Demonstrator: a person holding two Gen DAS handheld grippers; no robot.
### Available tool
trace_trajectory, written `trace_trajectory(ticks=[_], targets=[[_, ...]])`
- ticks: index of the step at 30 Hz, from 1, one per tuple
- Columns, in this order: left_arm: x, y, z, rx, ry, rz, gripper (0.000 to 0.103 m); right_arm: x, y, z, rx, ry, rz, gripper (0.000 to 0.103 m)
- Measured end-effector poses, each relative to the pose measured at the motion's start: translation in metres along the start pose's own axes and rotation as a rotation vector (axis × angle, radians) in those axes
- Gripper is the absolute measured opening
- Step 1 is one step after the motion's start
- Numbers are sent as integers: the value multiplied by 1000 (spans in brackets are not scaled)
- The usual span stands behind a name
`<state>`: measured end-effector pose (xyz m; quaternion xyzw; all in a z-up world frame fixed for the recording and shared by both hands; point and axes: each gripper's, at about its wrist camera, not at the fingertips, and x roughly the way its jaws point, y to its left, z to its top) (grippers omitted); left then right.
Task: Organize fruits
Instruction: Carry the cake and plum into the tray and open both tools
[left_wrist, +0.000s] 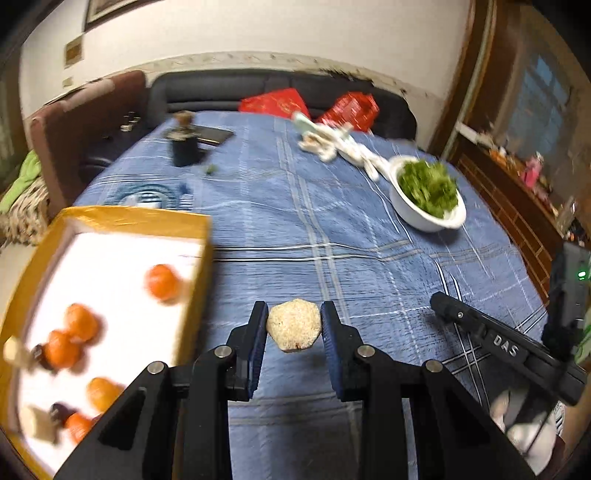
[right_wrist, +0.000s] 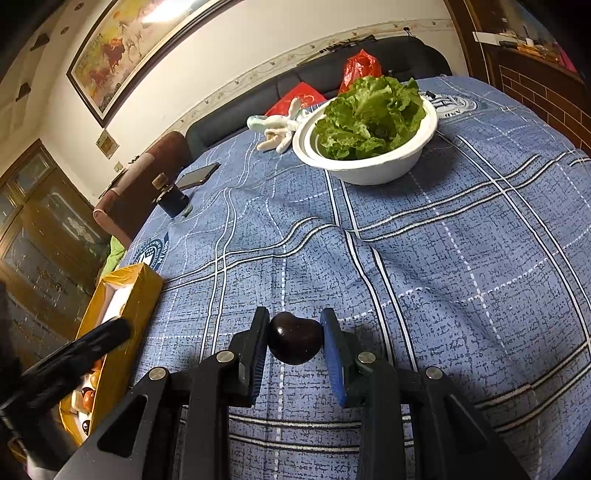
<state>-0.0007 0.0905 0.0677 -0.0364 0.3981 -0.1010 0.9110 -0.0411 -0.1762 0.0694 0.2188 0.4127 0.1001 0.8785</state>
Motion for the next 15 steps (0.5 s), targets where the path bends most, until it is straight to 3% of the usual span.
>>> trace_trajectory(ticks=[10,15], targets=[[-78,109,-35,-219,-83,129,28,0,41,-16,-141,-7,3,31],[-96,156,-55,-294,-87,189,28,-3,89,-29,-220,37,75,32]])
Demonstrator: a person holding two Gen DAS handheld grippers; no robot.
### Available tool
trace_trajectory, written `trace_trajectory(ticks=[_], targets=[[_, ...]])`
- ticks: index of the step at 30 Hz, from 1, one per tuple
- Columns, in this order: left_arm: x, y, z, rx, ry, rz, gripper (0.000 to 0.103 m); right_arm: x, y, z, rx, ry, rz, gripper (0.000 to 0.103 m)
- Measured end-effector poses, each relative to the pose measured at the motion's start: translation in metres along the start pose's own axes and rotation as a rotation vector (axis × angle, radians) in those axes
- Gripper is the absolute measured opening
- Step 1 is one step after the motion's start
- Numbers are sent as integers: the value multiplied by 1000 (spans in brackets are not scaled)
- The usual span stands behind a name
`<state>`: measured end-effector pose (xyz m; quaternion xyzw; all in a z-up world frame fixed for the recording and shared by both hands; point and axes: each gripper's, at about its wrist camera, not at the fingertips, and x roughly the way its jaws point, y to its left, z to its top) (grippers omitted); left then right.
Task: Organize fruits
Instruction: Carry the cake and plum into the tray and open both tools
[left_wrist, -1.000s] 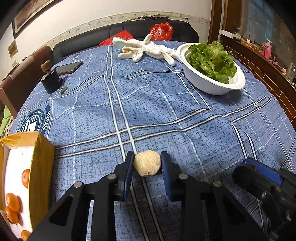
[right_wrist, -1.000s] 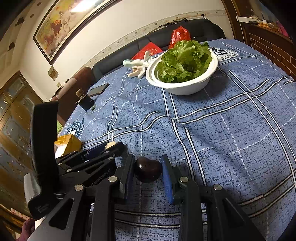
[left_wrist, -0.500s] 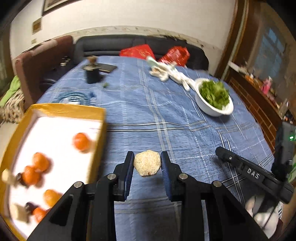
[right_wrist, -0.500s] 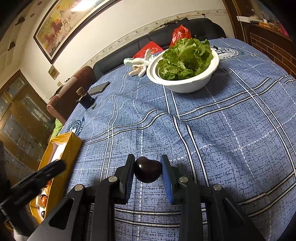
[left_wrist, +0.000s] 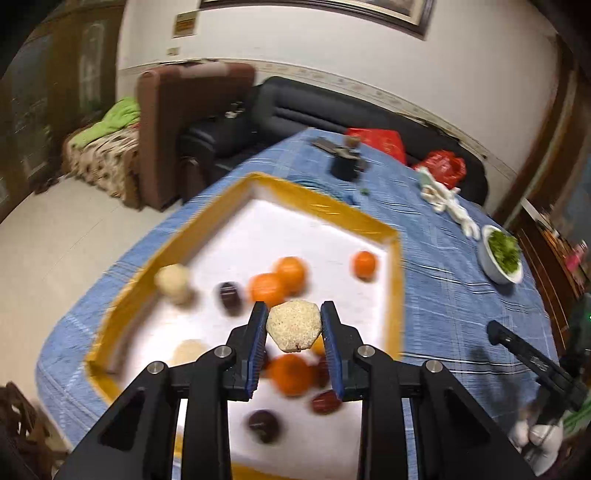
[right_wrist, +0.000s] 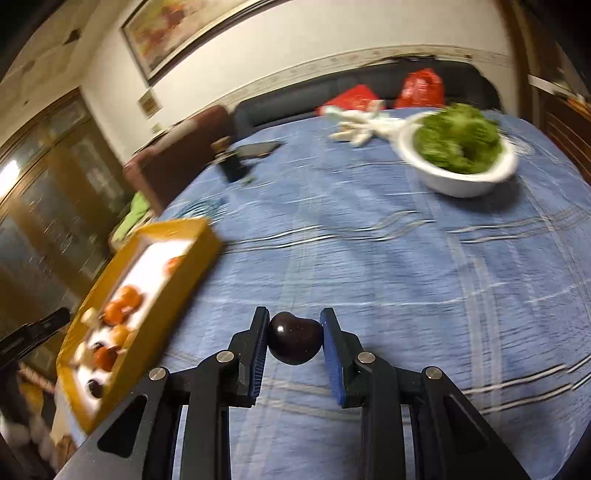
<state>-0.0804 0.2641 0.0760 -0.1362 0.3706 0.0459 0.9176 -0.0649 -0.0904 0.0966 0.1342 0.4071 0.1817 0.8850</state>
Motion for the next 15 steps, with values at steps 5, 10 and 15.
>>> trace_trajectory(ticks=[5,10,15], targets=[[1,30,-9,-26,13,19,28,11,68,-1,-103,42,104,32],[5,46,-12,-52,20,26,28,35,123,-6,-194,94,159,32],[7,53,-16,-59,26,12,28,60,153,-11,-234,131,170,32]])
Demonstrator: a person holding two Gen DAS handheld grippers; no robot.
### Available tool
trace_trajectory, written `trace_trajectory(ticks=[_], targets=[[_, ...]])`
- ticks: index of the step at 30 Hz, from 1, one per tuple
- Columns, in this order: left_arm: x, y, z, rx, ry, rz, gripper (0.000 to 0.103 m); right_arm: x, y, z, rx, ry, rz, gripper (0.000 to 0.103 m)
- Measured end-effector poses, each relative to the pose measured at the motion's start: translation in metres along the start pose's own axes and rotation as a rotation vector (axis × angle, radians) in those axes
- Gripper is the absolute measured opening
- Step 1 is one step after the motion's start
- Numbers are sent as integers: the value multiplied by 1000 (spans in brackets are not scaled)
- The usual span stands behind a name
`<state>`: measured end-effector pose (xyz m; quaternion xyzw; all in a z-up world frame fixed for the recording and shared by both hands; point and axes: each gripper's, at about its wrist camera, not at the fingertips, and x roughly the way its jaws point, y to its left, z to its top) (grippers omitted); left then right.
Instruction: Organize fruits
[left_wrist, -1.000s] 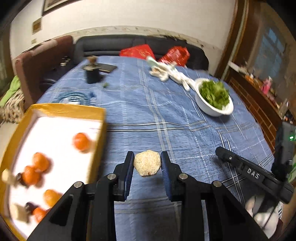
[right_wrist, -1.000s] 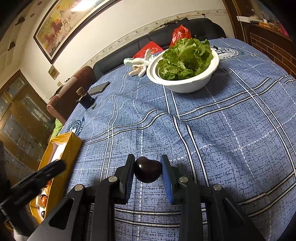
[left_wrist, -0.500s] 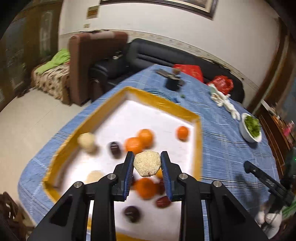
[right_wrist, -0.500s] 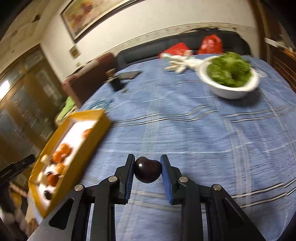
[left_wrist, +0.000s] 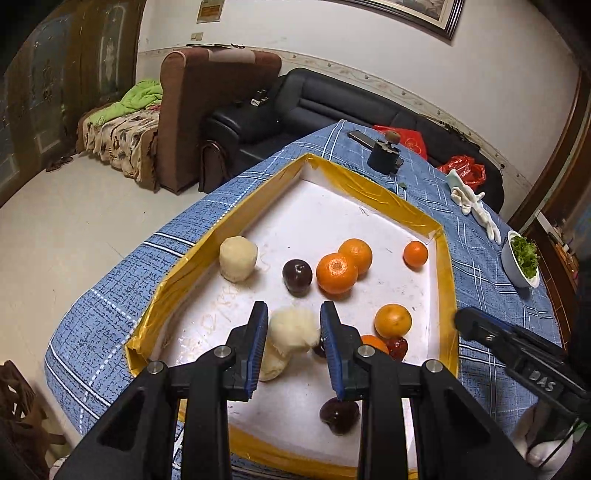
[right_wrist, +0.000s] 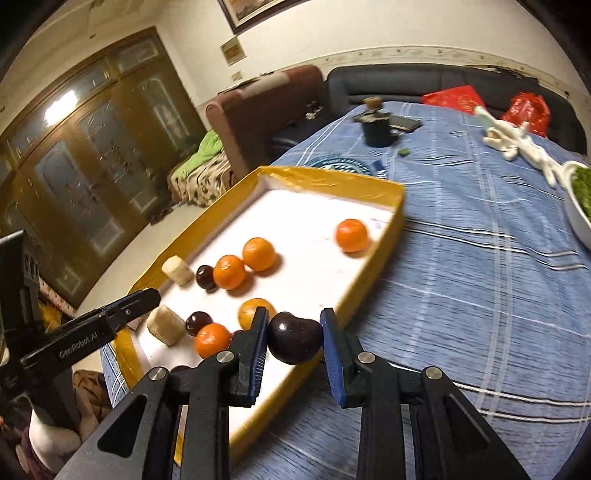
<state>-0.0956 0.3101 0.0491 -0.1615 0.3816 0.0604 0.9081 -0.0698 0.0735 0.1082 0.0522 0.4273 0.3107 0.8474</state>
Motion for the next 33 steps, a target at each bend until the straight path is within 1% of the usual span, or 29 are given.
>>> trace_trajectory(ticks=[2,4,6,8,10,11,12,14,20,22,25,27,33], targets=[[-1,-3,0,8,-7,-6,28,7,7,0,-11,12,-3,32],[-3,-6,1,24,-17,-4,34,16,12,1,-22,23,-10,32],[-6,-8,1,31,-32,4,54,22,15,2,-34,30,-21,33],[-10,-9,1,33,-51,6,63,27,17,2,-40,35,-23,33],[-14,-9,3,36,-66,11,68,29,18,2,-37,38,-16,34],[-15,-8,3,36,-70,13,70,29,18,3,-35,35,-18,41],[-17,-8,4,33,-73,13,71,29,18,3,-34,32,-17,50],[-18,-6,4,27,-77,12,71,25,17,3,-26,16,-13,54],[-23,-8,3,25,-81,13,72,5,11,2,9,-14,-1,54],[-26,-13,2,41,-90,20,73,-4,11,-1,10,-29,-3,54],[-31,-23,0,76,-108,40,78,-19,11,-8,15,-50,-6,55],[-35,-32,-2,103,-122,59,79,-27,11,-14,19,-60,-12,57],[-45,-46,-5,135,-141,78,84,-40,17,-30,3,-70,-23,57]])
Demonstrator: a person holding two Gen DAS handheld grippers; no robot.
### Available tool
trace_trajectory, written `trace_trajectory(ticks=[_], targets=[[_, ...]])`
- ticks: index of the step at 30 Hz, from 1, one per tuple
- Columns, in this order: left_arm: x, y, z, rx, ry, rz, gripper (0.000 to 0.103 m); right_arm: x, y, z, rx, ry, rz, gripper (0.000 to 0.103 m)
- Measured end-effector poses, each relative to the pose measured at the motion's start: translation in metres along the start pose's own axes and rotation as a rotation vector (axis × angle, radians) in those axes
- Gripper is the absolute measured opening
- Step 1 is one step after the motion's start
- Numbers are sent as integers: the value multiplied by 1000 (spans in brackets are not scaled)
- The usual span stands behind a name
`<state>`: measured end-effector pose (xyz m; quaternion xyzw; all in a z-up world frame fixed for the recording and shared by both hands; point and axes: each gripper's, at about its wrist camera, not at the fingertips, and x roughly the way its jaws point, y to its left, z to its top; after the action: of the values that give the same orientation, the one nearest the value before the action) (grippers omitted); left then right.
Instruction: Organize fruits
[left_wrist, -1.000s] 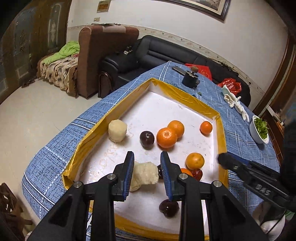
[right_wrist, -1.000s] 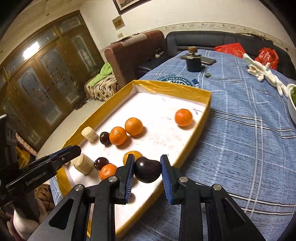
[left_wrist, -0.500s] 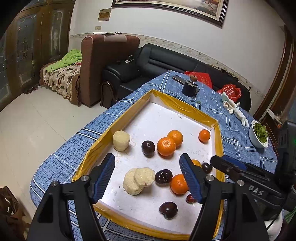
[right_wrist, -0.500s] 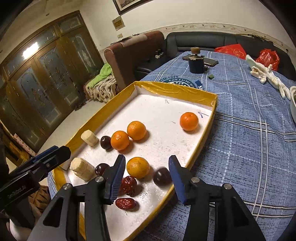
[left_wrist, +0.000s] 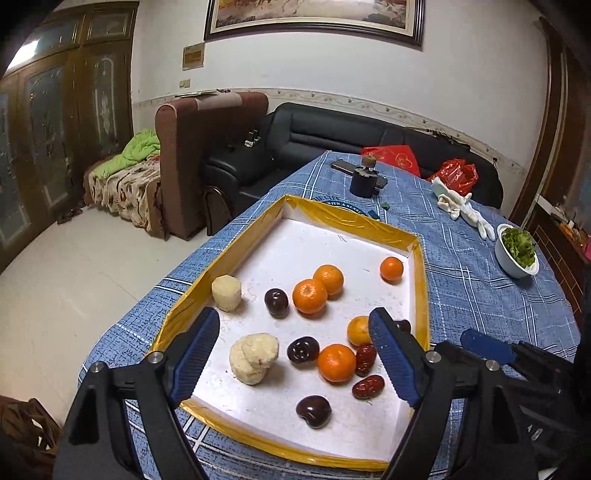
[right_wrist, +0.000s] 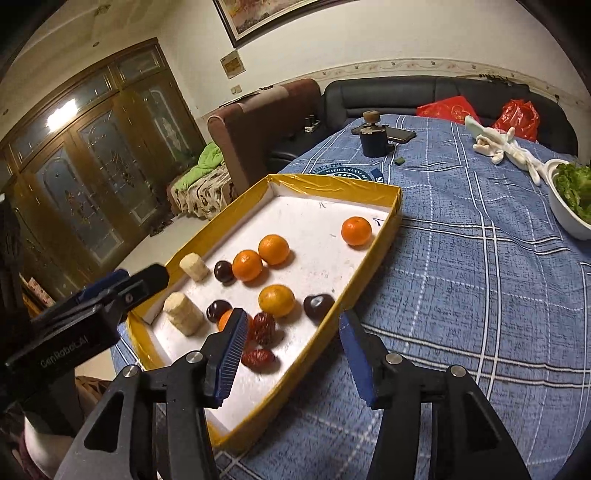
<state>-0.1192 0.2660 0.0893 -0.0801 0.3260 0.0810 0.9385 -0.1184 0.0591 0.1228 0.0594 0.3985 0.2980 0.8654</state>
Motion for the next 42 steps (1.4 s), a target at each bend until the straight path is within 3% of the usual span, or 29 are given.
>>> trace_trajectory(ticks=[14,42], targets=[[-11,-18,-4,41,-2,23,86,-13,-4,-17,1,-6,-23,59],[-47,-11,-7,42,-115,126,96,-26,24,-32,-66,-29,-77,70]])
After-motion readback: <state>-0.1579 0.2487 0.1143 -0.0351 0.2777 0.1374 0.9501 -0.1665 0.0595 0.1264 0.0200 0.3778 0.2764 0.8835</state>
